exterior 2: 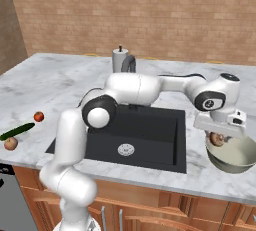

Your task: There is a mixed pile of frozen fruits and vegetables on the counter. Locate all the frozen vegetables and place the items in a bowl on the counter. Take all the frozen fruits and defrost them in a running sink.

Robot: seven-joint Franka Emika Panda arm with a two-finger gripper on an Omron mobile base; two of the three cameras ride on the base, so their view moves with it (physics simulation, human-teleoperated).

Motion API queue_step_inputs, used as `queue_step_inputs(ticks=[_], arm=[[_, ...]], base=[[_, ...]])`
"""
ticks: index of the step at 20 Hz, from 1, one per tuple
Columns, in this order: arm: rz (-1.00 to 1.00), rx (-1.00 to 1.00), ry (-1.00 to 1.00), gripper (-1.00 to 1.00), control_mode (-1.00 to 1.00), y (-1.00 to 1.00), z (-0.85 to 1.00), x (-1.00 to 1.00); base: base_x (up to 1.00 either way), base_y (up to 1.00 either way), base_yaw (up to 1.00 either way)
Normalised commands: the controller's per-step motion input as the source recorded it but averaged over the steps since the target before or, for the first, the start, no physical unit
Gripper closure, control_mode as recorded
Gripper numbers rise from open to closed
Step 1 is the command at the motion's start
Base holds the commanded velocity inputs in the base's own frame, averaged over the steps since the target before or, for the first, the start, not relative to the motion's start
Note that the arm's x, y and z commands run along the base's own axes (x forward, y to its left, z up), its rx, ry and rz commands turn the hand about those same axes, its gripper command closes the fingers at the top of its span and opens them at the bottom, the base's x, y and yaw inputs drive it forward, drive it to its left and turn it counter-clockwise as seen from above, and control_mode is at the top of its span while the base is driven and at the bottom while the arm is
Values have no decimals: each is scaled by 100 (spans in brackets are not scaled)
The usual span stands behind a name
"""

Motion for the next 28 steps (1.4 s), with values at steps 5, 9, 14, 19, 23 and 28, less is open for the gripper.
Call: queue_step_inputs(ticks=[5, 9, 14, 19, 23, 28], arm=[[5, 2, -2, 100, -100, -40, -9, 19], [4, -3, 0, 100, -100, -17, -28, 5], [4, -3, 2, 100, -100, 5, -31, 0], [3, -3, 7, -100, -100, 20, -30, 6], [2, -3, 4, -100, -100, 18, -27, 0], [0, 0, 0, -100, -100, -6, -14, 0]], base=[[0, 0, 0], [0, 0, 0], [0, 0, 0], [0, 0, 0], [0, 0, 0], [0, 0, 0]])
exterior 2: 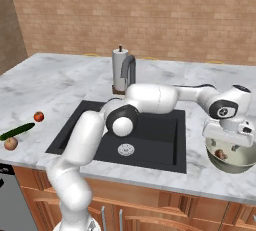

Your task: There is a mixed pile of frozen fruits and vegetables on the counter. Locate all the frozen vegetables and place the items in a bowl on the counter. Take all the frozen fruits and defrost them in a running sink.

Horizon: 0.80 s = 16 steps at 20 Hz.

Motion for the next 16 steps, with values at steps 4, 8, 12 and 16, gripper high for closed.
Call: queue_step_inputs(ticks=[4, 8, 12, 16], arm=[[0, 0, 2, -100, -100, -2, 1, 3], [0, -5, 6, -100, -100, 3, 31, 2], [-1, -3, 0, -100, -100, 24, 48, -7], [-2, 0, -1, -100, -100, 27, 41, -15]], base=[[0, 0, 0], [0, 0, 0], [0, 0, 0], [0, 0, 0]])
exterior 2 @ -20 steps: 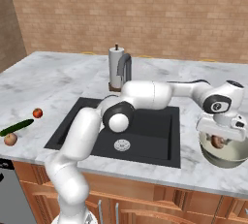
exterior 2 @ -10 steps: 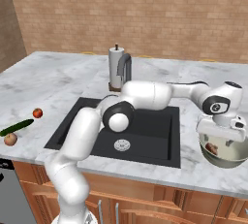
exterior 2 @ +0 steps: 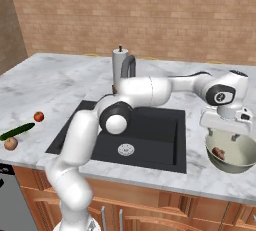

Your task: There is a mixed pile of frozen fruits and vegetables on the counter. Locate all the frozen vegetables and place the items in a bowl on the counter. Take all the frozen fruits and defrost them in a running sink.

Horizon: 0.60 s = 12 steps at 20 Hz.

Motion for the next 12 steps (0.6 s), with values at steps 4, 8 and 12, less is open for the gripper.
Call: queue_step_inputs(ticks=[4, 8, 12], arm=[[3, -4, -1, -100, -100, 56, 11, -15], [2, -2, -4, -100, -100, 62, 7, -16], [1, -1, -6, -100, -100, 62, 2, -12]], base=[[0, 0, 0], [0, 0, 0], [0, 0, 0]])
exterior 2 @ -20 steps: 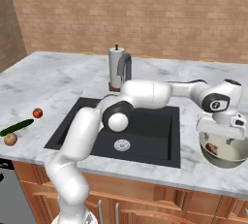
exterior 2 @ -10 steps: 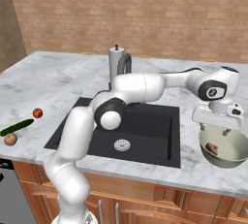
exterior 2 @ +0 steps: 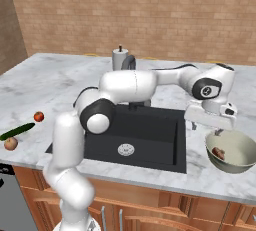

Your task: There is a mixed pile of frozen fruits and vegetables on the counter. Locate all the frozen vegetables and place the items in a bowl on the counter. Take all the frozen fruits and defrost them in a running sink.

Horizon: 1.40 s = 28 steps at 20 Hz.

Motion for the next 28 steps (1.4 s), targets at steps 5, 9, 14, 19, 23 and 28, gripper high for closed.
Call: queue_step_inputs(ticks=[5, 9, 14, 19, 23, 28], arm=[[0, -1, -1, -100, -100, 62, -8, 7], [0, -3, 1, -100, -100, 62, -9, 18], [0, -4, 0, -100, -100, 62, -7, 16], [0, -3, 1, -100, -100, 56, -7, 15], [0, -3, 0, -100, -100, 53, -6, 11], [-2, -3, 0, -100, -100, 57, -7, 5]], base=[[0, 0, 0], [0, 0, 0], [0, 0, 0], [0, 0, 0], [0, 0, 0], [0, 0, 0]])
